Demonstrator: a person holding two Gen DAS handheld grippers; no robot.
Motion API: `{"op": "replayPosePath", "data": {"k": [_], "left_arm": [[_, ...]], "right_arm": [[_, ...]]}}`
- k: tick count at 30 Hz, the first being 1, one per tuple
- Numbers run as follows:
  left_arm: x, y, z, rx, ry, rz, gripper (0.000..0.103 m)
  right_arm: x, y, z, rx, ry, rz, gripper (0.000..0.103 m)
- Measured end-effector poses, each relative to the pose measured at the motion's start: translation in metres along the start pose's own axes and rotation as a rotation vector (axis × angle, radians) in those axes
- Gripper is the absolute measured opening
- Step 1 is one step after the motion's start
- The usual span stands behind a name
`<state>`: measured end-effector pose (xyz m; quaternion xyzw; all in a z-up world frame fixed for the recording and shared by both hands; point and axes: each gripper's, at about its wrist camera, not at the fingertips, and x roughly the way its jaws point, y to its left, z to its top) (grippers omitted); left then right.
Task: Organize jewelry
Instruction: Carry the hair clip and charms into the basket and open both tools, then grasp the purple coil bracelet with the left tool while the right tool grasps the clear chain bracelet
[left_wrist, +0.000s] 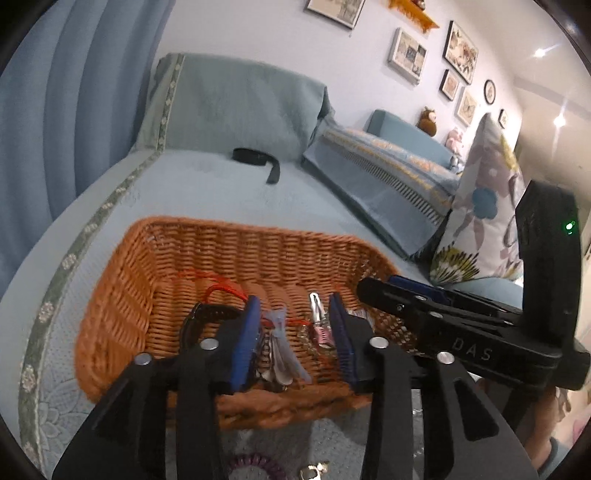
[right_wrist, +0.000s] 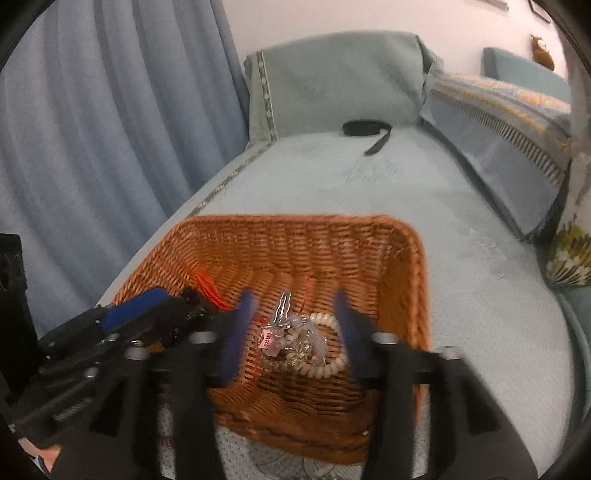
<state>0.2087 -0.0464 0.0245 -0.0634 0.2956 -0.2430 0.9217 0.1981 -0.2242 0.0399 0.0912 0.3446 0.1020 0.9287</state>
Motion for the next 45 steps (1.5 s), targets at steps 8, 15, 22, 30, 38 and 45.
{"op": "replayPosePath", "data": {"k": [8, 15, 22, 30, 38, 45], "left_arm": [[-0.08, -0.005, -0.005, 0.013, -0.1, -0.008, 0.043], [-0.131, -0.006, -0.023, -0.006, -0.126, 0.006, 0.043], [-0.137, 0.001, -0.061, -0.063, -0.064, 0.012, 0.043], [-0.095, 0.02, -0.094, -0.124, 0.031, 0.004, 0.043], [-0.059, 0.045, -0.097, -0.216, 0.143, 0.034, 0.043], [-0.038, 0.043, -0.097, -0.191, 0.219, 0.088, 0.042]], "right_arm": [[-0.063, 0.008, -0.004, -0.025, -0.076, 0.063, 0.049], [-0.119, 0.02, -0.031, -0.089, -0.106, 0.078, 0.049], [-0.126, 0.024, -0.079, -0.115, -0.053, 0.041, 0.049], [-0.099, -0.001, -0.117, -0.07, -0.031, -0.087, 0.049], [-0.068, -0.032, -0.12, 0.055, 0.105, -0.08, 0.048], [-0.051, -0.027, -0.118, 0.041, 0.173, -0.129, 0.04]]}}
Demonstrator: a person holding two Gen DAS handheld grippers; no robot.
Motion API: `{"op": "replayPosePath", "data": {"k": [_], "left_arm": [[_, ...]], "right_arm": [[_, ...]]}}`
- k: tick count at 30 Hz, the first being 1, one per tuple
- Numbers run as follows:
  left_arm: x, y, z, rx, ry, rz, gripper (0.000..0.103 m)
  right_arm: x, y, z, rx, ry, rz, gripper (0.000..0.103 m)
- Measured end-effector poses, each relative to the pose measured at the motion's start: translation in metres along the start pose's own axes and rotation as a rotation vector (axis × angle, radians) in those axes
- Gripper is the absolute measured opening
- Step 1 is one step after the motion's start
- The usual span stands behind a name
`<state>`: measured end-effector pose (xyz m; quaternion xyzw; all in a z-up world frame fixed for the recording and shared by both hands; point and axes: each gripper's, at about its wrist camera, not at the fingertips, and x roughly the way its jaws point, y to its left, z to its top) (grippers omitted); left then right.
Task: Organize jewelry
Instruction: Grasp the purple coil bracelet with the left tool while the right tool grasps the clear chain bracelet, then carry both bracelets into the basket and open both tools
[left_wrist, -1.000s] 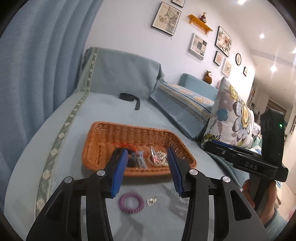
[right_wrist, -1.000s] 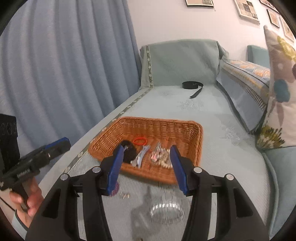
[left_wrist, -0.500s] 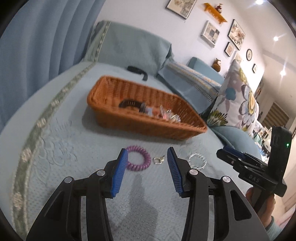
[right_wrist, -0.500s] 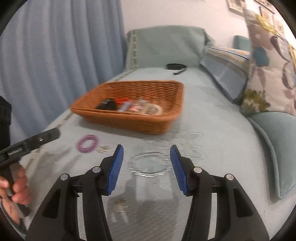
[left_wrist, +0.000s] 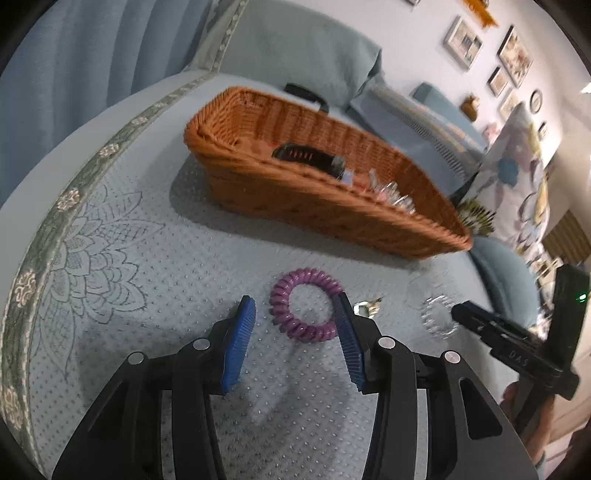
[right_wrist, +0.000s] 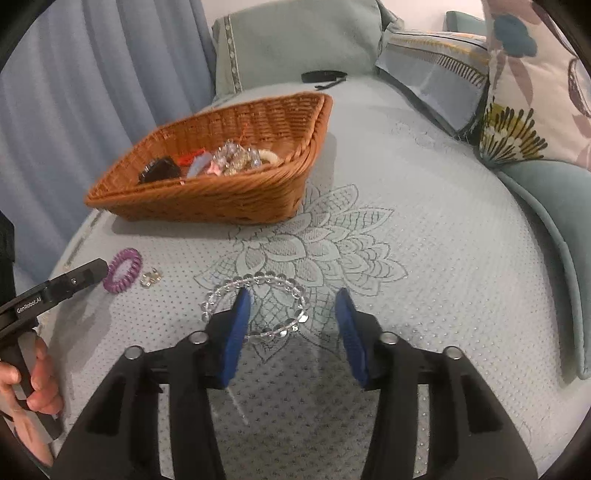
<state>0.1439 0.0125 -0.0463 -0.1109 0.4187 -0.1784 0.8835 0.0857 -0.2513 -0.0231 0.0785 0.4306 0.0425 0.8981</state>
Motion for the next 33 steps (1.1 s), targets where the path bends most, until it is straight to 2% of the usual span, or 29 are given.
{"op": "replayPosePath", "data": {"k": [8, 9, 11, 12, 15, 19, 26, 33], "left_arm": [[0.008, -0.016, -0.002, 0.094, 0.01, 0.116, 0.04], [0.009, -0.018, -0.003, 0.105, 0.009, 0.131, 0.039], [0.009, -0.019, -0.003, 0.111, 0.008, 0.152, 0.029], [0.009, -0.018, -0.002, 0.11, 0.009, 0.149, 0.028], [0.008, -0.015, -0.002, 0.098, 0.006, 0.149, 0.023], [0.007, -0.014, -0.002, 0.089, 0.004, 0.15, 0.011], [0.002, -0.013, -0.003, 0.081, -0.019, 0.143, 0.01], [-0.006, -0.014, -0.008, 0.082, -0.034, 0.143, 0.01]], "right_arm": [[0.009, 0.008, 0.001, -0.047, 0.025, -0.059, 0.019], [0.01, 0.01, 0.0, -0.057, 0.027, -0.061, 0.016], [0.011, 0.014, -0.001, -0.078, 0.028, -0.055, 0.01], [0.011, 0.015, -0.001, -0.087, 0.028, -0.05, 0.009], [0.01, 0.018, -0.003, -0.102, 0.026, -0.045, 0.009], [0.007, 0.021, -0.006, -0.113, 0.016, -0.036, 0.008], [-0.006, 0.023, -0.009, -0.117, -0.044, -0.016, 0.006], [-0.013, 0.017, -0.01, -0.088, -0.058, -0.012, 0.006]]}}
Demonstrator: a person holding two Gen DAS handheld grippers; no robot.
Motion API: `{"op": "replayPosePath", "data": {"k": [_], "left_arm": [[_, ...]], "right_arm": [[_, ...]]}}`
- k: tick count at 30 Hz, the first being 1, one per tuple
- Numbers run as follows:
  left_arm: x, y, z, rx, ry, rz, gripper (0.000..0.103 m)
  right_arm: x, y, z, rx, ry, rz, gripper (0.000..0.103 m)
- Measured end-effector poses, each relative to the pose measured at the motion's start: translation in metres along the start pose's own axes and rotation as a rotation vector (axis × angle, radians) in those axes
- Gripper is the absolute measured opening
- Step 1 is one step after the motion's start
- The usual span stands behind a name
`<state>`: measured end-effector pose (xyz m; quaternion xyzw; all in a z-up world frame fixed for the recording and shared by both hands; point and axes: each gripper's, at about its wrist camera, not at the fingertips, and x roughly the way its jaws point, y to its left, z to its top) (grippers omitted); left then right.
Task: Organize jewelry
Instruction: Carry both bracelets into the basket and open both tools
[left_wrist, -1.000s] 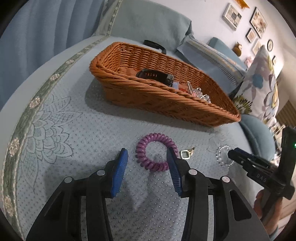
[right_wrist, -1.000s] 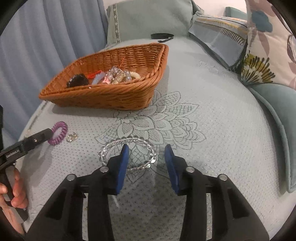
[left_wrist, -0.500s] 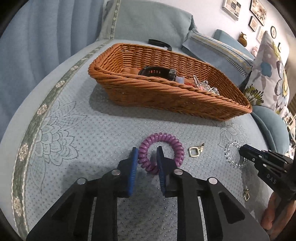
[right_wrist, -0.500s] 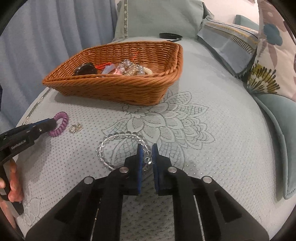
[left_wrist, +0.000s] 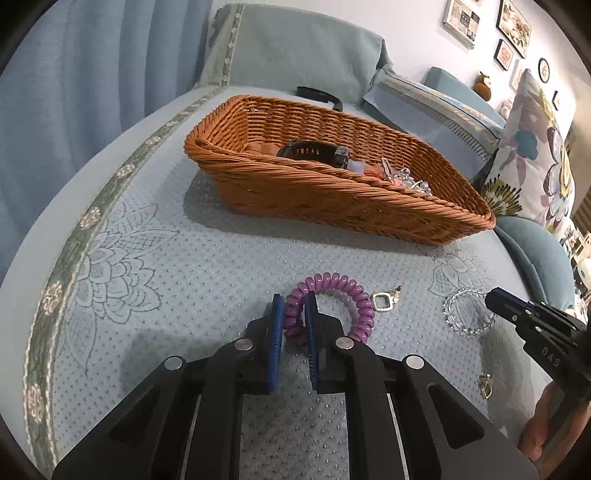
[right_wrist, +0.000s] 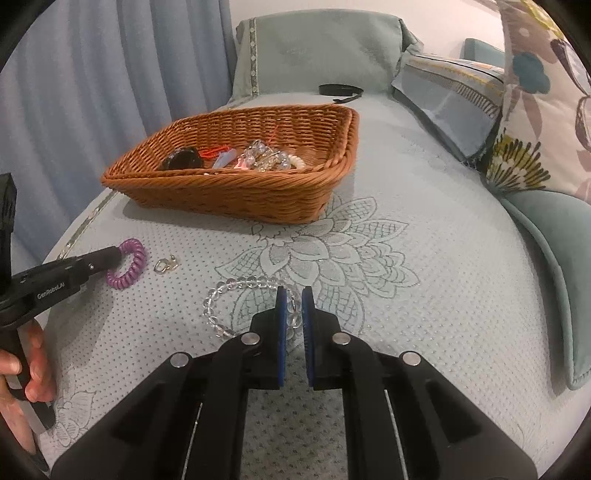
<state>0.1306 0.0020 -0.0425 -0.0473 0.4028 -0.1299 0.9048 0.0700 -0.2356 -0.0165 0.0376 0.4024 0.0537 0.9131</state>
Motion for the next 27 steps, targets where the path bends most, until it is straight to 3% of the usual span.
{"op": "replayPosePath", "data": {"k": [12, 16, 21, 24, 27], "left_arm": [[-0.035, -0.01, -0.046, -0.003, 0.004, 0.027, 0.01], [-0.036, -0.016, -0.05, 0.023, -0.004, 0.045, 0.01], [-0.036, -0.011, -0.051, 0.009, -0.009, 0.015, 0.01], [-0.036, -0.01, -0.051, 0.004, -0.008, 0.006, 0.01], [-0.036, -0.01, -0.051, 0.004, -0.008, 0.002, 0.01]], "right_arm": [[-0.02, -0.004, -0.033, 0.043, 0.058, 0.002, 0.007], [-0.023, -0.009, -0.036, 0.073, 0.069, 0.054, 0.008], [-0.019, -0.014, -0.031, 0.083, 0.079, 0.055, 0.009], [-0.016, -0.009, -0.028, 0.064, 0.08, 0.048, 0.017], [-0.017, -0.005, -0.025, 0.044, 0.069, 0.047, 0.037]]}}
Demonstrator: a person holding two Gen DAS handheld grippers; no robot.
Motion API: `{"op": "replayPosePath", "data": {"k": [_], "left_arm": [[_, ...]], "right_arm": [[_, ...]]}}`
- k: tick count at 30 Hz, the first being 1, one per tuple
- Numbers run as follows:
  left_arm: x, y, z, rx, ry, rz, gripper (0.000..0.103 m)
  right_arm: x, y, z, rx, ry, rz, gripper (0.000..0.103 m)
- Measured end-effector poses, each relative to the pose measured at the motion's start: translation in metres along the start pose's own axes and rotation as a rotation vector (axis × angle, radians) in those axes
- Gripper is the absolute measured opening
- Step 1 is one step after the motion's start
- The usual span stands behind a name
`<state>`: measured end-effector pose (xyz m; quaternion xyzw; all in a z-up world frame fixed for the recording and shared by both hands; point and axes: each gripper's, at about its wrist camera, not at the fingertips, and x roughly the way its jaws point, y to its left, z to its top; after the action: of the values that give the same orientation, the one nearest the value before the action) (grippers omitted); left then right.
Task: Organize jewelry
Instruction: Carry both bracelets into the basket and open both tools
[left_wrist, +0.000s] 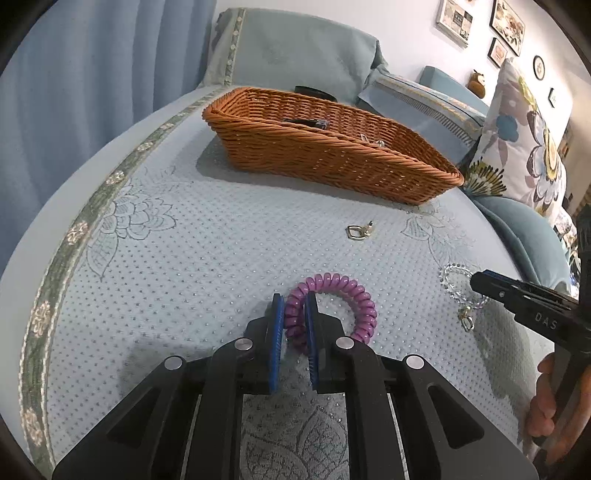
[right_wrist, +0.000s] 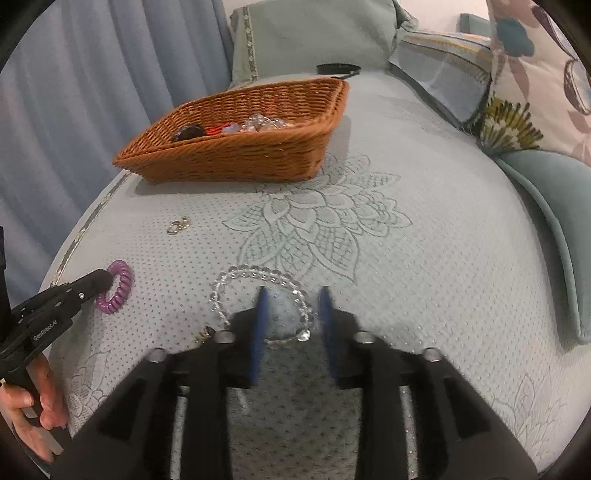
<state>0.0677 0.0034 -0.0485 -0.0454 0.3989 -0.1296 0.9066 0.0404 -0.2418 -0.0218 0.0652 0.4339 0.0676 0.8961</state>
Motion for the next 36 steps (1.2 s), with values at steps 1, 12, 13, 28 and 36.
{"op": "replayPosePath", "data": {"k": [1, 12, 13, 28, 36], "left_arm": [[0.0, 0.0, 0.0, 0.0, 0.001, -0.002, 0.01], [-0.001, -0.004, 0.0, 0.016, -0.004, -0.008, 0.01], [-0.001, -0.005, -0.001, 0.023, -0.005, -0.006, 0.01], [-0.029, -0.016, 0.008, 0.064, -0.095, 0.024, 0.009], [-0.079, -0.035, 0.044, 0.087, -0.228, 0.003, 0.009]], "right_arm": [[-0.001, 0.001, 0.001, -0.006, -0.011, -0.017, 0.038], [0.012, 0.02, 0.001, -0.116, 0.013, -0.098, 0.024], [0.011, 0.021, 0.0, -0.121, 0.012, -0.096, 0.018], [-0.038, 0.027, 0.008, -0.108, -0.147, -0.008, 0.006], [-0.091, 0.036, 0.037, -0.126, -0.263, 0.009, 0.006]]}}
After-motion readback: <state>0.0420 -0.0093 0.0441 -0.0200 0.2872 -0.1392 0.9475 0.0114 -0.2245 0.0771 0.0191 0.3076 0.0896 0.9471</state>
